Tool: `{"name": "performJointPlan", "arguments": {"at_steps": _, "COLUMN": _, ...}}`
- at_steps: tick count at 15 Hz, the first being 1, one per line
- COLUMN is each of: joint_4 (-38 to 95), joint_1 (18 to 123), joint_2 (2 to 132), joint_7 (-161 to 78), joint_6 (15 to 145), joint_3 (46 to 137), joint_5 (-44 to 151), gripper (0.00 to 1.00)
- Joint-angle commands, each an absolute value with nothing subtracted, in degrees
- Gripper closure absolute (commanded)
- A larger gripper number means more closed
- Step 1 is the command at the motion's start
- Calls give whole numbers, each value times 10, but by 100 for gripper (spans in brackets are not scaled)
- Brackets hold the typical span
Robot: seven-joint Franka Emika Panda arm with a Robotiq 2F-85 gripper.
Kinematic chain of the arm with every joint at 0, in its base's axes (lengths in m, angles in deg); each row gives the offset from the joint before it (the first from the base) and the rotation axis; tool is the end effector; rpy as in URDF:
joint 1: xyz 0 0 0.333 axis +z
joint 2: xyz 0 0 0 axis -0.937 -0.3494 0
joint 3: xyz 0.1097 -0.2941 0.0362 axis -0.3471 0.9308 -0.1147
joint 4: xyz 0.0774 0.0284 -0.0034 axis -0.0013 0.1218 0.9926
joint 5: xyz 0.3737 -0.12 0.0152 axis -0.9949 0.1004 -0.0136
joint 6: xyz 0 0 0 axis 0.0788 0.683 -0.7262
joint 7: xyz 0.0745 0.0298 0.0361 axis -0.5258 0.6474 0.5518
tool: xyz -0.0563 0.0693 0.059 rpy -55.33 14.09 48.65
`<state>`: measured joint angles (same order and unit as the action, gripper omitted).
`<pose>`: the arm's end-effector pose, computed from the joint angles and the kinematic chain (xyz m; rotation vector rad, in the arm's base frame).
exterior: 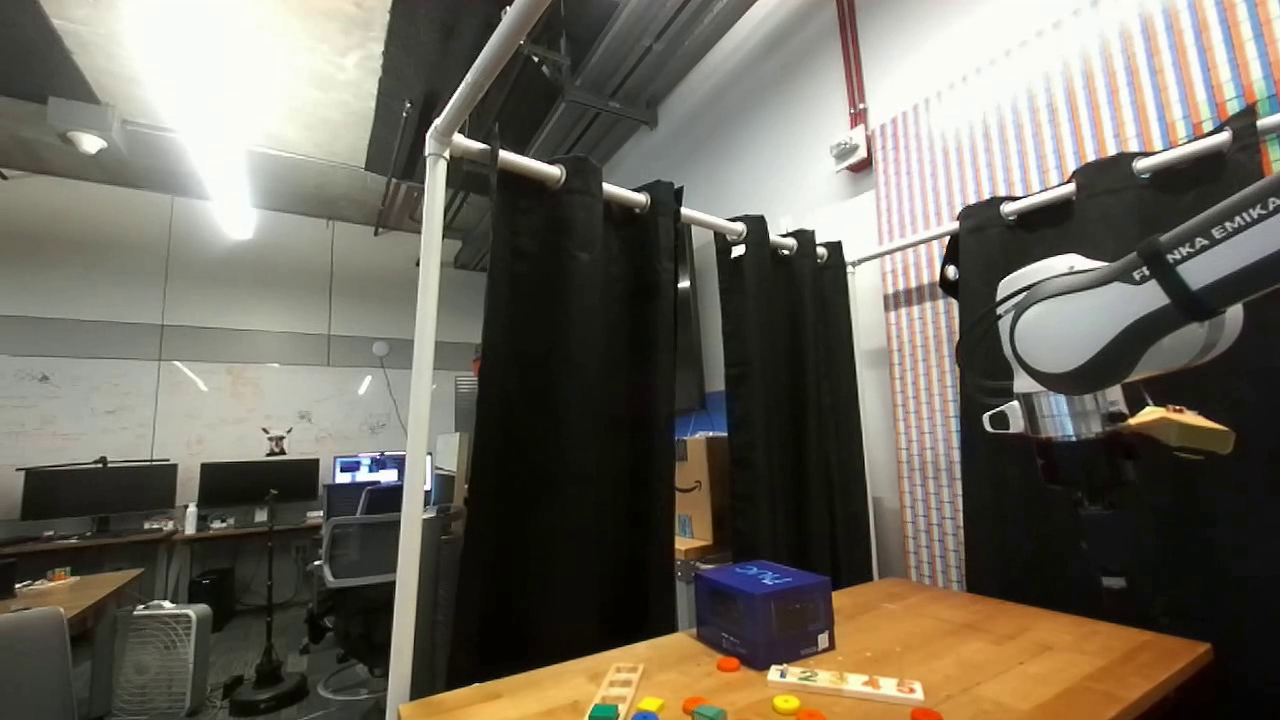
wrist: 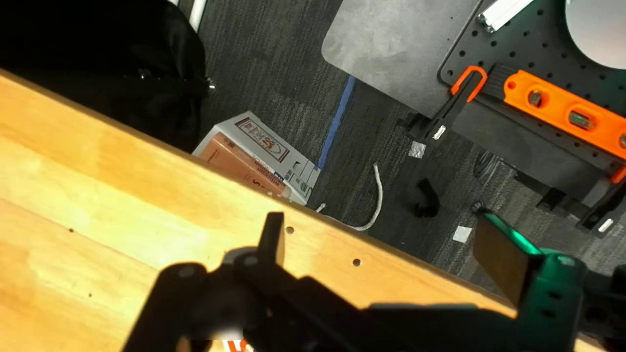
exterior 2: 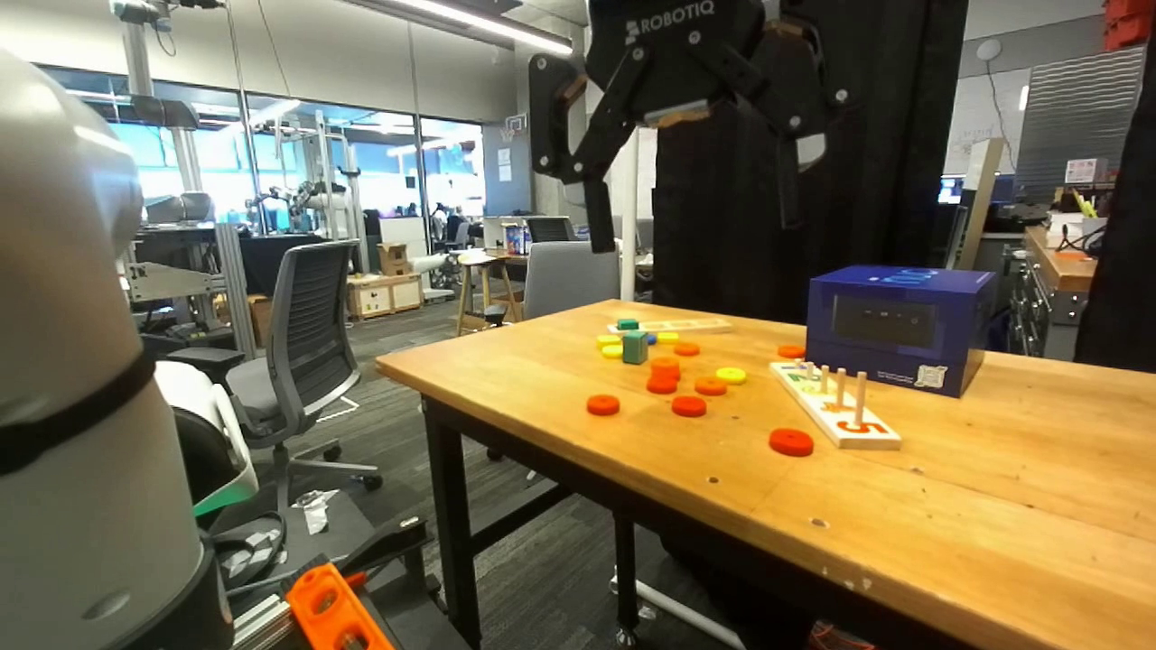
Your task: Put the green block next to the other green block on the wooden board
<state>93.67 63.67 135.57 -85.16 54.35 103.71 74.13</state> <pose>0.2648 -0.1361 0.4588 2.8622 0.7593 -0.0481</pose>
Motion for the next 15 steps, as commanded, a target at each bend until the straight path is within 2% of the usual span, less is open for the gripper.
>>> {"name": "performJointPlan", "arguments": {"at_steps": 1, "joint_4": 935, "joint_1": 664, "joint_2": 1377, "joint_7": -877, "joint_6": 573, "joint_3": 1044, "joint_5": 732, "gripper": 0}}
{"name": "performJointPlan", "arguments": {"at_steps": 9, "joint_4": 863, "joint_1": 762, "joint_2": 1300, "joint_7": -873, "joint_6": 695, "joint_3": 1047, "joint_5": 591, "gripper": 0}}
{"name": "performJointPlan", "arguments": {"at_steps": 15, "joint_4": 793, "joint_1": 822, "joint_2": 1186, "joint_7": -864, "joint_6": 743, "joint_3": 1037, "joint_5": 469, "gripper": 0}}
